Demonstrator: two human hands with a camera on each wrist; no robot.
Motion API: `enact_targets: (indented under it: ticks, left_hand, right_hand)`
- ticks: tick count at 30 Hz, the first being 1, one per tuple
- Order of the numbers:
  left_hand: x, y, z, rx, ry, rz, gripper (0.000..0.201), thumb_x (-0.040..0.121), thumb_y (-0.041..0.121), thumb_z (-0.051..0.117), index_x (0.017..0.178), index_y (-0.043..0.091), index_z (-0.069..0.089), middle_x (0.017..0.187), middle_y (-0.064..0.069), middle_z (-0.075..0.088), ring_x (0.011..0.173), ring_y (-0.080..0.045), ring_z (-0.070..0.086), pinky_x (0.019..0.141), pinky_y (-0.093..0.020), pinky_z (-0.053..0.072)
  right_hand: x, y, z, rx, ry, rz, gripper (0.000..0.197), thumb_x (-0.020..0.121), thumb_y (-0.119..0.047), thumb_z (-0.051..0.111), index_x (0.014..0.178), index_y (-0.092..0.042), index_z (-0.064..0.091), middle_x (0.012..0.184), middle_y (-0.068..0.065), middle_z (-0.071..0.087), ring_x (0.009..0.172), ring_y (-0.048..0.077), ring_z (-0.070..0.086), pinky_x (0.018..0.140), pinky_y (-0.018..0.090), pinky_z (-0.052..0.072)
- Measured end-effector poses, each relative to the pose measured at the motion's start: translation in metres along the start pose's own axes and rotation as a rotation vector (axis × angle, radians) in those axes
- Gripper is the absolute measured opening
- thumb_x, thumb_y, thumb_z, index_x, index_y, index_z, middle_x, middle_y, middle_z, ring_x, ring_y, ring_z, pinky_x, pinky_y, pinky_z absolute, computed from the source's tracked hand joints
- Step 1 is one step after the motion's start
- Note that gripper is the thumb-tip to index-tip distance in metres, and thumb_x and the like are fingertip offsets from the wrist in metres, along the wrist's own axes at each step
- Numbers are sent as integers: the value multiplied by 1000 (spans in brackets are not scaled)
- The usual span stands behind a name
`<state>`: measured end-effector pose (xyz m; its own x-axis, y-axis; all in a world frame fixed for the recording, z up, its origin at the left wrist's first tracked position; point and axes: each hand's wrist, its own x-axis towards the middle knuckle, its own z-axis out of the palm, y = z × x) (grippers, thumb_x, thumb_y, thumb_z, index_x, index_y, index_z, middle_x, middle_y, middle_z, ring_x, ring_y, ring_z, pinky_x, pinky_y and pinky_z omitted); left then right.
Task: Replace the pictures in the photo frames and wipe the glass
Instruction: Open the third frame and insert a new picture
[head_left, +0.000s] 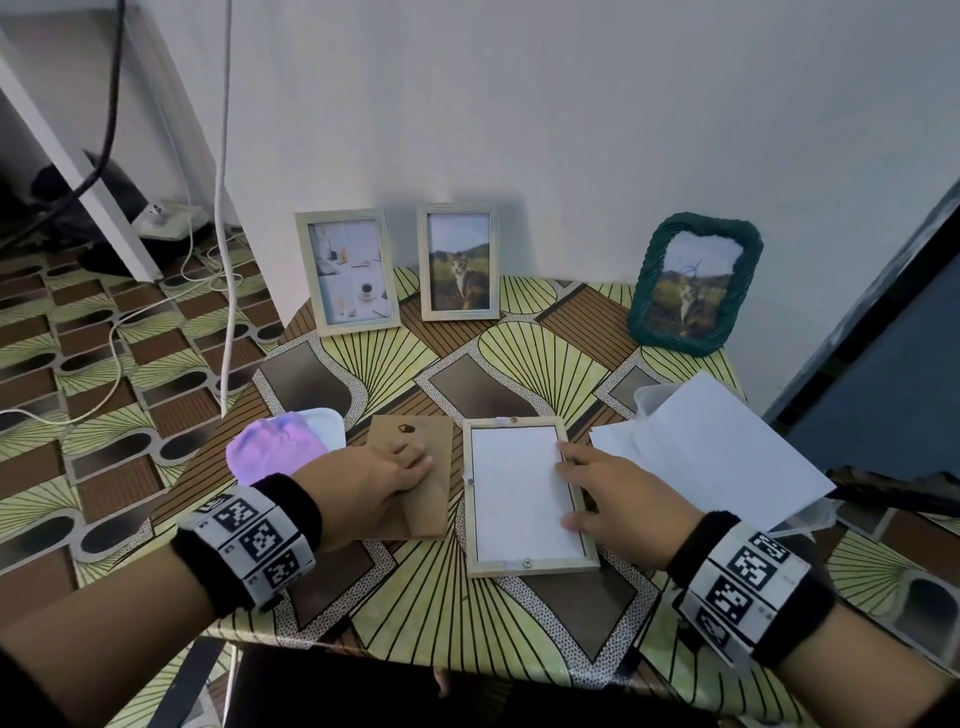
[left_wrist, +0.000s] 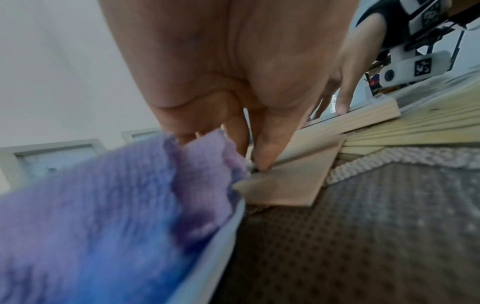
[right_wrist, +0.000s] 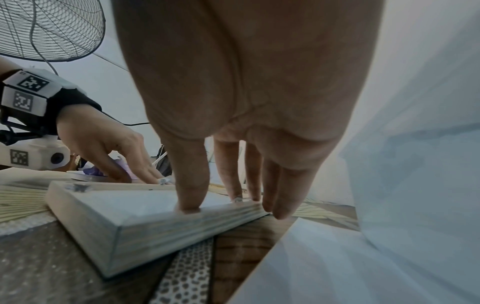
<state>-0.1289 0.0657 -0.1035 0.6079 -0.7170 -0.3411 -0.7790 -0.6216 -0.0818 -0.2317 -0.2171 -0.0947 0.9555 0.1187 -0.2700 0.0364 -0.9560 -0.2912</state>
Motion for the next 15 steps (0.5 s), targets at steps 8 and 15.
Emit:
enact_targets:
  ticks: [8, 15]
  left_hand:
    - [-1, 19, 4, -101, 0, -9, 60, 101, 24, 31, 157, 17, 11, 165, -2, 7, 151, -17, 7, 118, -35, 25]
    - [-2, 23, -28, -295, 320, -18, 32, 93, 37, 43, 115, 20, 61, 115, 2, 65, 107, -23, 61, 88, -37, 50]
  right_hand:
    - [3, -3, 1, 0, -7, 0, 49, 93, -28, 62, 139, -16, 50, 163, -4, 18, 142, 18, 35, 112, 33, 35]
    - [-2, -12, 0, -66, 14, 6, 51, 90, -35, 61, 137, -18, 50, 159, 3, 31, 139, 21, 38, 108, 37, 40]
